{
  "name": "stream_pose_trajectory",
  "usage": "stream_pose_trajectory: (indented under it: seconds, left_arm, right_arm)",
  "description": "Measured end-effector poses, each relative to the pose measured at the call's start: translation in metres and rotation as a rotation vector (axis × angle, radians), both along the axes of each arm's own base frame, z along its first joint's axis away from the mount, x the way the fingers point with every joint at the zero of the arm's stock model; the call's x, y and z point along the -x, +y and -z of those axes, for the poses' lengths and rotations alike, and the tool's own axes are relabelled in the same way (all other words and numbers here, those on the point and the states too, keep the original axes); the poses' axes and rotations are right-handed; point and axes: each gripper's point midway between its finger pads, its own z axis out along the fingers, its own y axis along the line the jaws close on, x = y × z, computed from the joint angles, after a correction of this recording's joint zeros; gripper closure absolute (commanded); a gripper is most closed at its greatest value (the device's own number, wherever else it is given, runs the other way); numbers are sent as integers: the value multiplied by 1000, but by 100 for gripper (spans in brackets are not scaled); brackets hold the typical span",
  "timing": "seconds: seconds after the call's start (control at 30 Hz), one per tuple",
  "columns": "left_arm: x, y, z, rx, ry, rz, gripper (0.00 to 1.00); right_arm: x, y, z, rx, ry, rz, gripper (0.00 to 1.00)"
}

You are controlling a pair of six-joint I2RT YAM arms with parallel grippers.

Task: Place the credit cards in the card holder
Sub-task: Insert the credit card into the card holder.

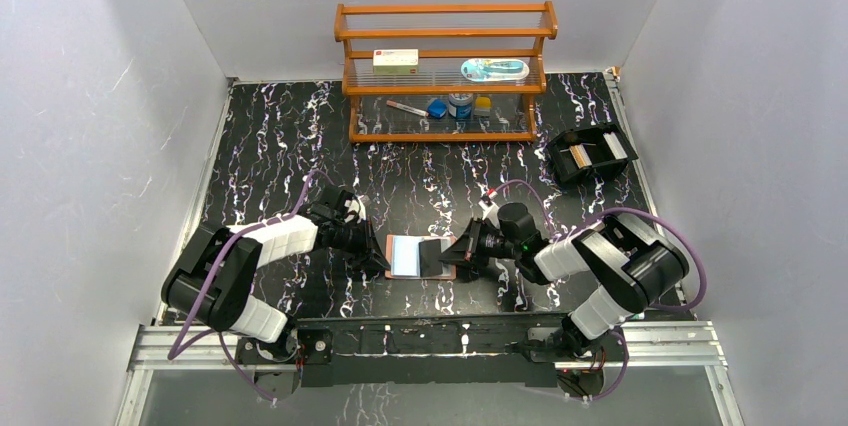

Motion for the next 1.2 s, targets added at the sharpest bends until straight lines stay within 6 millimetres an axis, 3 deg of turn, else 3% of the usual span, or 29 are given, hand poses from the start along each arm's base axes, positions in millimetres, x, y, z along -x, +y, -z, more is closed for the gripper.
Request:
stream_pose_trajectory:
  seconds: [0.4,1.2]
  left_arm:
    - [0,0,0,0,0,0,100]
    - [1,1,-1,-7,9,-5,100]
  right_arm:
    - [0,3,11,10,34,-10,100]
    - [-7,6,10,-3,32,8,100]
